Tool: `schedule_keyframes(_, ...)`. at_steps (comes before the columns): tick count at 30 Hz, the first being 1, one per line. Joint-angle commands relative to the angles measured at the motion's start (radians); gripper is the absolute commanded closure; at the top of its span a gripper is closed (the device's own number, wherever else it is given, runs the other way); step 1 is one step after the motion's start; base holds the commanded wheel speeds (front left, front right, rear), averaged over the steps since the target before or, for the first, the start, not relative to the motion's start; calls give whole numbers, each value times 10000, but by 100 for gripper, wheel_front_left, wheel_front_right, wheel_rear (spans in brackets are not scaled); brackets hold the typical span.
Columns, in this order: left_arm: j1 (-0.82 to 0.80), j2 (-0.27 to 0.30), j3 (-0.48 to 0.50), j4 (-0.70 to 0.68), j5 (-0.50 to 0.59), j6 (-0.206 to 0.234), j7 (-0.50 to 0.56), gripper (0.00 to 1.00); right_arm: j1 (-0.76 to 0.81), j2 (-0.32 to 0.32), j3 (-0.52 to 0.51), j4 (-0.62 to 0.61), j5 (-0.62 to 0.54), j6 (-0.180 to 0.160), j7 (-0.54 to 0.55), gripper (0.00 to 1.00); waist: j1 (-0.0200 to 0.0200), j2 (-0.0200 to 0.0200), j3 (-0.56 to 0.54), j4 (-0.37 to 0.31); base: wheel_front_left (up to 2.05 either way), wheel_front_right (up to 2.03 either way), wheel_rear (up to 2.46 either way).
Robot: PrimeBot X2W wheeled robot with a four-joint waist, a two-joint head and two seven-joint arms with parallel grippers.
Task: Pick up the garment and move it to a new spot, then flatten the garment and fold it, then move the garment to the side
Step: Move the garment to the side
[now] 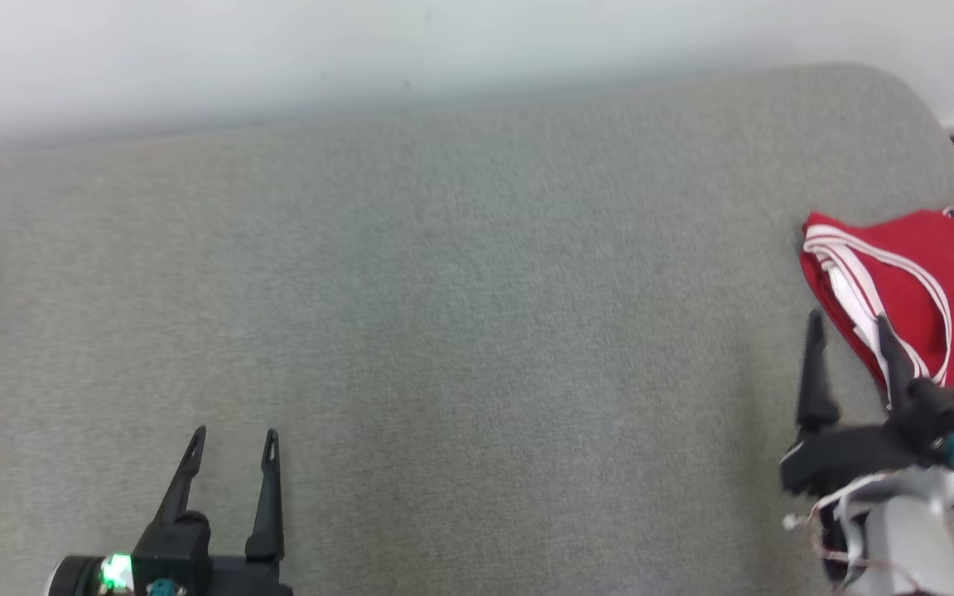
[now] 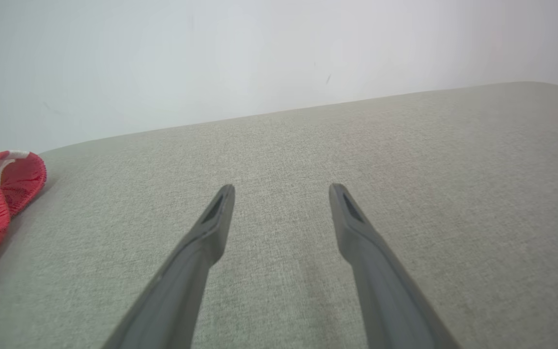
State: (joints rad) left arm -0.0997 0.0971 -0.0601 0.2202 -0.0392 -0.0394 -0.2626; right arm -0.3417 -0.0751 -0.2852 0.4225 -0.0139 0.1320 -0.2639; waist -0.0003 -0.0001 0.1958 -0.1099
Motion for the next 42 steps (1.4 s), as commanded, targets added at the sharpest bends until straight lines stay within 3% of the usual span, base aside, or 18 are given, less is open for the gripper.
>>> schedule_keyframes(1, 218, -61, 71, 55, -57, 29, -31, 0, 279, 64, 163, 46, 107, -29, -3, 0, 3, 1, -656, 434, 0, 0, 0)
schedule_keyframes(16, 1098, -261, 874, 435, -36, 6, -31, 0, 1959, 253, 1666, -101, 854, -29, -3, 0, 3, 1, -1990, 900, 0, 0, 0)
schedule_keyframes(42, 1356, -442, 1402, 313, 18, -95, -31, 0, 2566, 254, 2156, -622, 1614, -29, -3, 0, 3, 1, -2353, 1152, 0, 0, 0)
